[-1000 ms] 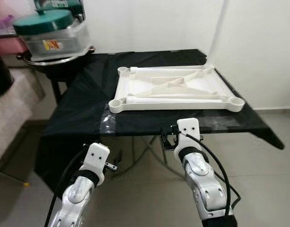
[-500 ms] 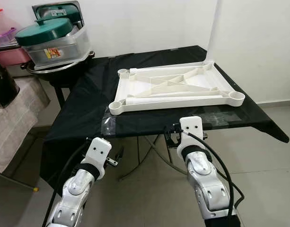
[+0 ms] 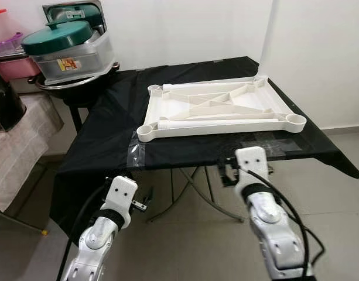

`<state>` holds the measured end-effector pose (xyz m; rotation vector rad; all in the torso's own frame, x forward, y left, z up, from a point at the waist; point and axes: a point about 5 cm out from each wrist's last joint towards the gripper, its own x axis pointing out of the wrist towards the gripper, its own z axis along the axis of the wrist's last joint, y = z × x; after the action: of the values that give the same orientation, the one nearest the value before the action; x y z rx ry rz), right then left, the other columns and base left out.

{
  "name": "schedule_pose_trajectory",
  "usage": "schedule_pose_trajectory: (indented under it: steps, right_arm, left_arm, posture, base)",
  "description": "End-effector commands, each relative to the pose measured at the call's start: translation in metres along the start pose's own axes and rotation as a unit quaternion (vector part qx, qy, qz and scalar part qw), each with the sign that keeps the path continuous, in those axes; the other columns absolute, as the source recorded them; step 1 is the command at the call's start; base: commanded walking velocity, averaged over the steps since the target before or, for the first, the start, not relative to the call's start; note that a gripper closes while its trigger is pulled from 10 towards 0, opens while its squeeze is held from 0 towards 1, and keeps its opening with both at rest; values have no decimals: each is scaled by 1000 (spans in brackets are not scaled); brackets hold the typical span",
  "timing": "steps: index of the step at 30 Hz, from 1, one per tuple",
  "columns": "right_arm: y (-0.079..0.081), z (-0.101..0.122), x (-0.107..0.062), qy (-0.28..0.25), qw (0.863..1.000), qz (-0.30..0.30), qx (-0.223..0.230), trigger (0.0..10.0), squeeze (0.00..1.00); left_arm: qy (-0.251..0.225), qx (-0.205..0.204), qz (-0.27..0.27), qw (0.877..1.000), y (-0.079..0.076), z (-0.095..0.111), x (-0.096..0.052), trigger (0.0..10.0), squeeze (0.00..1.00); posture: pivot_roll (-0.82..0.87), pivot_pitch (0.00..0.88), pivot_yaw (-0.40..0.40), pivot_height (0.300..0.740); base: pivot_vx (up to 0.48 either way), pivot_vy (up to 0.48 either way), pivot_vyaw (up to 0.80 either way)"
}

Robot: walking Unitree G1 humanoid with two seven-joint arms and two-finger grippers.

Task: Building children table

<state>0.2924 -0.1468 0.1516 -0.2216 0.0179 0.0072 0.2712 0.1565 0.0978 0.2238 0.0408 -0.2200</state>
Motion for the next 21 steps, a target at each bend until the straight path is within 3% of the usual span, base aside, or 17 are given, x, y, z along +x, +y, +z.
schedule_pose_trajectory:
  steps: [1, 12, 21]
  right_arm:
    - [0, -1, -2, 1, 1000, 5, 0, 10000, 0]
    - [-9, -16, -8, 26, 1000, 3, -15, 10000, 0]
    - [-12, -19, -15, 28, 1000, -2, -5, 10000, 0]
  left_arm:
    - [9, 1, 12, 1000, 8, -3, -5, 10000, 0]
    - [20, 2, 23, 1000, 9, -8, -17, 10000, 0]
    - [18, 5, 20, 1000, 9, -5, -12, 10000, 0]
  posture:
    - [-48, 0, 41, 740]
    - [-34, 0, 31, 740]
    - [-20, 0, 36, 740]
  base:
    - [0, 0, 0]
    - [0, 0, 0]
    - [0, 0, 0]
